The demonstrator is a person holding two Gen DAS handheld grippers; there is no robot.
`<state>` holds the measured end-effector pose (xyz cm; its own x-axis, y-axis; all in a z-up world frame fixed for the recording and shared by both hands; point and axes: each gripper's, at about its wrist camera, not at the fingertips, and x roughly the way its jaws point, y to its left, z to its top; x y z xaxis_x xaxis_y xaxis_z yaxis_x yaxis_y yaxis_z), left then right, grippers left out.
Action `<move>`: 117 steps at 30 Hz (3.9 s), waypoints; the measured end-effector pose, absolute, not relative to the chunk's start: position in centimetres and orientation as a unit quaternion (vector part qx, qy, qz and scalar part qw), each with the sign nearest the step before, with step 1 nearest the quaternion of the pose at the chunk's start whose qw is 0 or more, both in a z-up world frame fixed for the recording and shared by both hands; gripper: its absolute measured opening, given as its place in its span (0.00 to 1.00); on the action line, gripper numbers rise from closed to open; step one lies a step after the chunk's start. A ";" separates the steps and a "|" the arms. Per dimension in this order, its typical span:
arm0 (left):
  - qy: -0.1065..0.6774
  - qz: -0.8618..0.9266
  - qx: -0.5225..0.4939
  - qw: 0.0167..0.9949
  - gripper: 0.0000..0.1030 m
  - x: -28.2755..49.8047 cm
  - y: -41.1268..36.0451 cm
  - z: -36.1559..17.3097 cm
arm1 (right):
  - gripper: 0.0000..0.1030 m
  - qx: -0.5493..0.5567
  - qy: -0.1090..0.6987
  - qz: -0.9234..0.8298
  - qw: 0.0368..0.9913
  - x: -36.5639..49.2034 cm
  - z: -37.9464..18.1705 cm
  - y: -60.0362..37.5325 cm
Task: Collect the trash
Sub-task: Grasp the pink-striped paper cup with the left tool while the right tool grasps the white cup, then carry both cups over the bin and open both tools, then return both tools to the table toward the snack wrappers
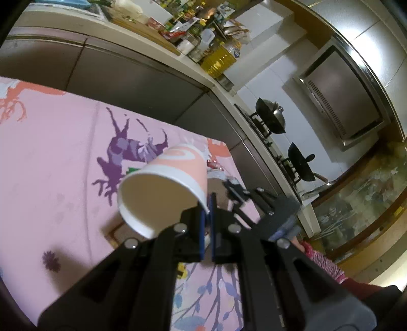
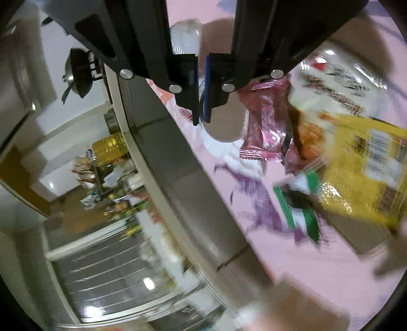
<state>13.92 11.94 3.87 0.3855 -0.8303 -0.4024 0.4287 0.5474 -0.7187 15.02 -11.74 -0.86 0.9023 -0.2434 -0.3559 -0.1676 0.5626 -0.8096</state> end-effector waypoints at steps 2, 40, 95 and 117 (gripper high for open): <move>0.387 -0.399 -0.264 0.789 0.02 13.0 12.1 3.5 | 0.00 -0.431 0.203 -0.018 0.879 12.3 0.6 -11.4; 0.494 -0.573 0.035 0.653 0.03 8.9 -42.6 2.6 | 0.01 0.185 0.221 -0.286 0.914 -7.3 -2.0 -53.3; 0.376 -0.187 0.044 0.906 0.50 4.8 -2.5 1.6 | 0.77 0.263 0.289 0.035 0.920 1.1 1.2 -28.6; 0.383 -0.091 0.028 0.919 0.50 6.3 6.6 -0.4 | 0.63 0.229 0.335 0.078 0.911 3.7 1.0 -22.4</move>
<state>6.30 6.57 -0.37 0.6909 -0.1448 -0.7083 0.1882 0.9820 -0.0171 3.71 -22.36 1.01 0.7633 0.2951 -0.5747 0.0122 0.8828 0.4695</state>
